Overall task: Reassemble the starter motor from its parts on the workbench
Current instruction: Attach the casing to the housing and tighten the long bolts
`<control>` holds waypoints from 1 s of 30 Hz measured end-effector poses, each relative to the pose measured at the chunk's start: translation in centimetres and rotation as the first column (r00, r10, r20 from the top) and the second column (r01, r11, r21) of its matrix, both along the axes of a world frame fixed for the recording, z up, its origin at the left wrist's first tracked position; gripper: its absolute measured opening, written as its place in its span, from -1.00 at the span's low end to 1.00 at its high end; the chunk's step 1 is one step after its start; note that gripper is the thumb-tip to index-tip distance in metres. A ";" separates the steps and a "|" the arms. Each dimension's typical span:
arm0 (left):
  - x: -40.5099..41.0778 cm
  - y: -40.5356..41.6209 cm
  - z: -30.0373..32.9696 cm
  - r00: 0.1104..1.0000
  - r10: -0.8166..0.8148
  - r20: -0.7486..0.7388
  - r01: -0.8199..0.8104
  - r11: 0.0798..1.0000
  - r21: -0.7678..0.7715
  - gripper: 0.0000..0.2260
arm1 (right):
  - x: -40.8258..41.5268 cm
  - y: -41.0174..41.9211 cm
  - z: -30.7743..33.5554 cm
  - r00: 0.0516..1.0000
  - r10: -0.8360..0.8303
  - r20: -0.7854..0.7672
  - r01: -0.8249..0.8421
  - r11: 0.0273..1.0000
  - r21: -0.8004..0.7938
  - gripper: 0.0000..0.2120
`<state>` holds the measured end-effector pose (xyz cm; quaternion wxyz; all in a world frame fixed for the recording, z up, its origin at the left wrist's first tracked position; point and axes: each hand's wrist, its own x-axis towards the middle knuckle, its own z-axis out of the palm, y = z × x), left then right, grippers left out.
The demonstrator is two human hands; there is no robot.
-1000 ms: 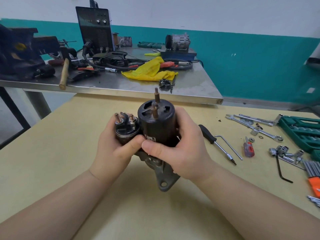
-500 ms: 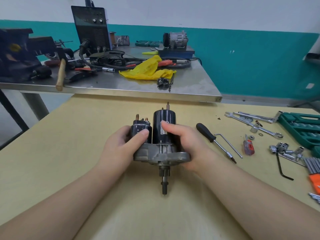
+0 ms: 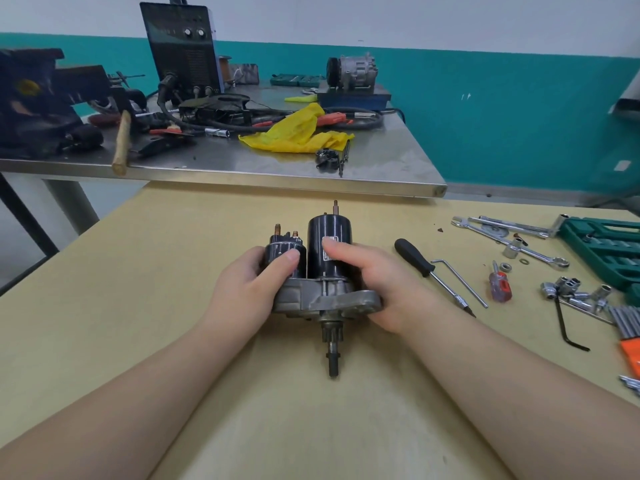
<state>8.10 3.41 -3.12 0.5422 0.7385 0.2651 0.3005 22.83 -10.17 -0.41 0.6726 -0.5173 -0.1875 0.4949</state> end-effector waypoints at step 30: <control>0.8 1.1 -0.9 0.997 0.072 -0.040 -0.067 0.991 0.115 -0.60 | 1.7 0.2 -1.2 0.970 -0.010 0.245 0.032 0.996 -0.084 -0.49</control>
